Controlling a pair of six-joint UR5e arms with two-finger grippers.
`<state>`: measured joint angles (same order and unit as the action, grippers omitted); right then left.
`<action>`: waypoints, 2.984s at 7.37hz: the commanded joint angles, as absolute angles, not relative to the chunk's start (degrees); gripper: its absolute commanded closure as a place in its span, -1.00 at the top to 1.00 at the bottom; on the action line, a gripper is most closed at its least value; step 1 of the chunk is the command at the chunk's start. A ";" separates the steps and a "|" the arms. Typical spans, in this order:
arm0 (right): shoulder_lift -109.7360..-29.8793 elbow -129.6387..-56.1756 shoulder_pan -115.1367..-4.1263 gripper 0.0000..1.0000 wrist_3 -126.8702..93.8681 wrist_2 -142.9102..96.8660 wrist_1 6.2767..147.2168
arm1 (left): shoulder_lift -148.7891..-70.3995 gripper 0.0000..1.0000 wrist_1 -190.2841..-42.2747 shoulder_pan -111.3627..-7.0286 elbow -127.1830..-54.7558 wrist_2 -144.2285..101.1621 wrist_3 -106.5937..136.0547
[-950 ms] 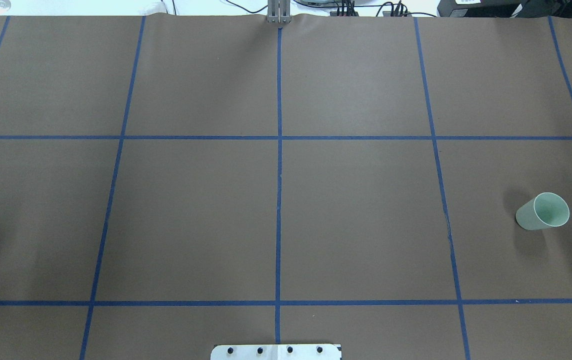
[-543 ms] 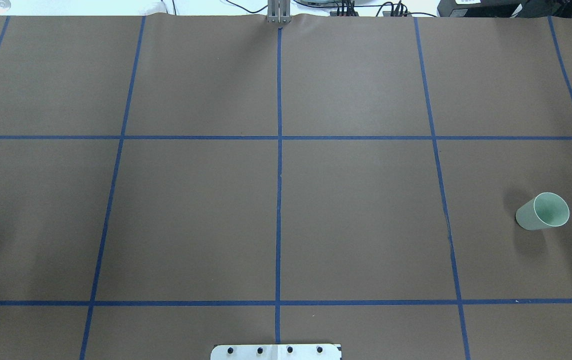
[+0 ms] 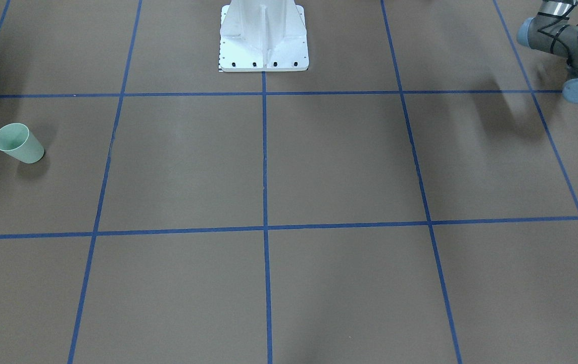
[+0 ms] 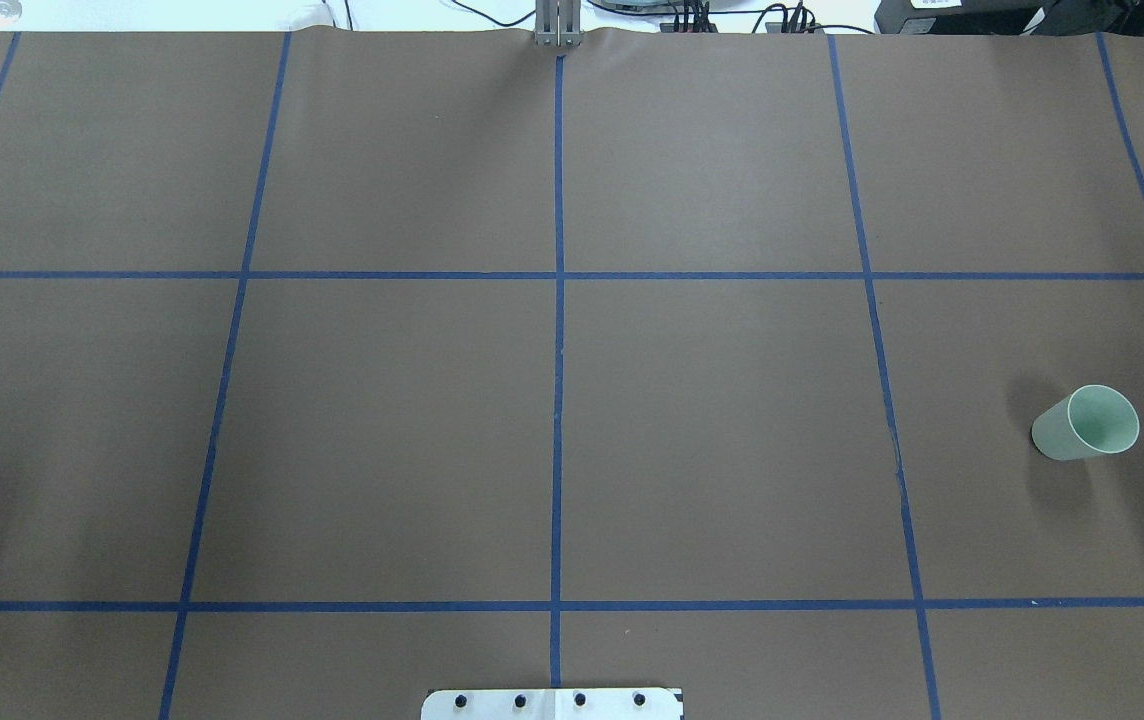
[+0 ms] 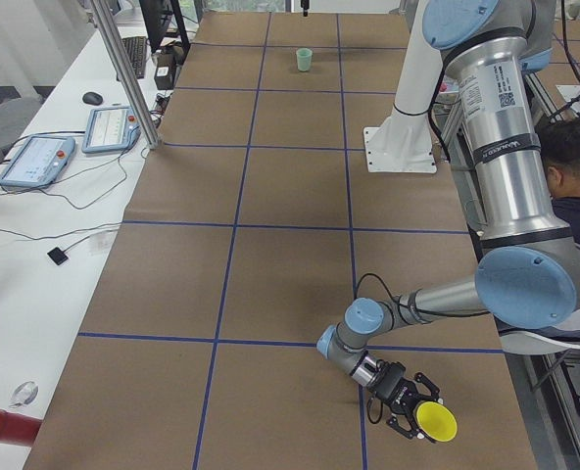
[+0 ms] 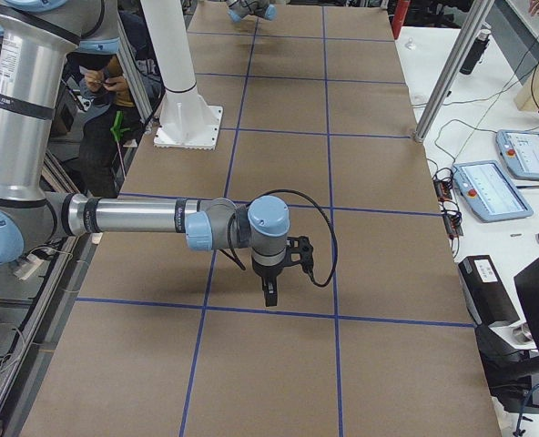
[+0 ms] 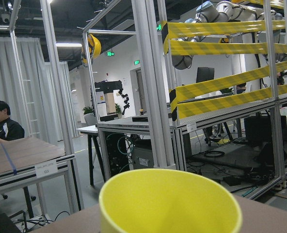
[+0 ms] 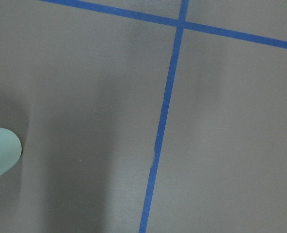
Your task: Transfer and stack yellow cup on green cup
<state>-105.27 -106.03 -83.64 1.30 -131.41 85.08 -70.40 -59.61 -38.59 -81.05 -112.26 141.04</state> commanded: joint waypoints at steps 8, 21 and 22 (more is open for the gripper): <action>-102.48 -106.35 -83.67 1.00 1.05 -131.48 84.99 | -71.27 -0.37 -78.27 -59.48 -83.41 -68.76 117.73; -96.94 -106.26 -83.76 1.00 0.70 -131.13 84.99 | -84.98 -0.40 -144.19 -73.48 -81.65 -63.37 57.95; -97.03 -106.09 -83.76 1.00 0.70 -131.13 84.99 | -85.43 -0.41 -149.88 -73.48 -81.56 -65.02 54.79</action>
